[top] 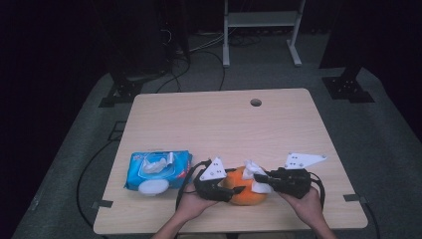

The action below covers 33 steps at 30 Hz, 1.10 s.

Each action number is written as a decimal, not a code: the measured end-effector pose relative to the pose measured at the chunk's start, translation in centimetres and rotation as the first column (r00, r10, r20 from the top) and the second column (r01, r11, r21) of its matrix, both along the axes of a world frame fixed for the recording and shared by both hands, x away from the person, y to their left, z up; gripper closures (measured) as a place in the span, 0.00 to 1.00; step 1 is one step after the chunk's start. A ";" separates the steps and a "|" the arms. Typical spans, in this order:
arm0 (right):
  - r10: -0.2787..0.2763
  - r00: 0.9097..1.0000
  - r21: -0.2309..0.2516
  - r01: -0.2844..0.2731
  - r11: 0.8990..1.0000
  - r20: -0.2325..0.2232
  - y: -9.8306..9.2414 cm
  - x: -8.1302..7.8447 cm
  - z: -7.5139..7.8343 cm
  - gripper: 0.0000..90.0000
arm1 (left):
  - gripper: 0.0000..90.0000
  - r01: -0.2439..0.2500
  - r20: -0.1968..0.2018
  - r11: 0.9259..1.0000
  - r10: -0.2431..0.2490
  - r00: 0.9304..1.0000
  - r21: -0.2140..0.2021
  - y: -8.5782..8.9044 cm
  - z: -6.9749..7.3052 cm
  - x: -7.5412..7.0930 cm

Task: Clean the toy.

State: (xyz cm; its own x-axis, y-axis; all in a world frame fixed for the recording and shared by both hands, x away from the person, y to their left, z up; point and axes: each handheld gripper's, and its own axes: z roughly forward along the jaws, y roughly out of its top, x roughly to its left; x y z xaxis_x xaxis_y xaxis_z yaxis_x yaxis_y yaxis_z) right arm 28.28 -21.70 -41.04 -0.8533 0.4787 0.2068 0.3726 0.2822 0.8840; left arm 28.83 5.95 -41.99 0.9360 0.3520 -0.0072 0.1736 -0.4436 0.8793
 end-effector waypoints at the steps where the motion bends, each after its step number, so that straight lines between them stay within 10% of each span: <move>1: -0.018 1.000 -0.005 0.018 1.000 -0.019 -0.3 0.3 -0.3 0.93 | 0.45 -0.003 0.000 1.000 0.003 1.000 -0.003 0.1 0.0 0.0; 5: -0.079 0.997 -0.031 0.078 0.996 -0.015 -1.2 0.4 -0.3 0.92 | 0.44 0.002 0.007 1.000 -0.002 1.000 0.000 0.1 0.2 0.0; 9: -0.023 0.999 -0.024 0.024 0.999 0.049 0.3 -0.4 0.8 0.92 | 0.44 0.004 0.022 1.000 -0.004 1.000 0.006 -0.1 0.3 -0.2; 15: -0.071 0.997 -0.046 0.070 0.996 -0.020 -0.8 0.4 -0.3 0.93 | 0.41 0.000 0.016 1.000 0.000 1.000 0.006 0.0 0.0 0.0; 21: -0.001 0.999 -0.013 0.002 1.000 0.051 0.9 -0.5 1.0 0.92 | 0.42 0.011 0.047 1.000 -0.012 0.999 0.013 -0.4 0.2 -0.5; 23: -0.005 1.000 -0.005 0.005 1.000 0.009 0.6 0.1 0.4 0.92 | 0.41 0.012 0.032 1.000 -0.013 0.999 0.008 -0.1 0.0 -0.3; 29: -0.074 0.995 -0.035 0.072 0.997 -0.062 -1.1 1.2 -1.2 0.93 | 0.10 -0.011 -0.019 0.999 0.012 1.000 0.052 -0.5 -0.6 0.2; 33: -0.074 0.997 -0.034 0.074 0.997 -0.015 -0.7 0.5 0.0 0.93 | 0.29 -0.002 -0.018 0.999 0.003 1.000 0.045 -0.2 -0.7 0.2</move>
State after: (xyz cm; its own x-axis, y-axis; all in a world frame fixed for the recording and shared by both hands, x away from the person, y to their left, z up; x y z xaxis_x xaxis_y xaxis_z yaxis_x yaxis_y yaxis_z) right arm 28.75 -22.45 -41.04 -0.8120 0.5472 0.2030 0.4076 0.2827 0.8683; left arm 29.06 5.71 -42.70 0.9349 0.3549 -0.0079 0.1902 -0.4820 0.8553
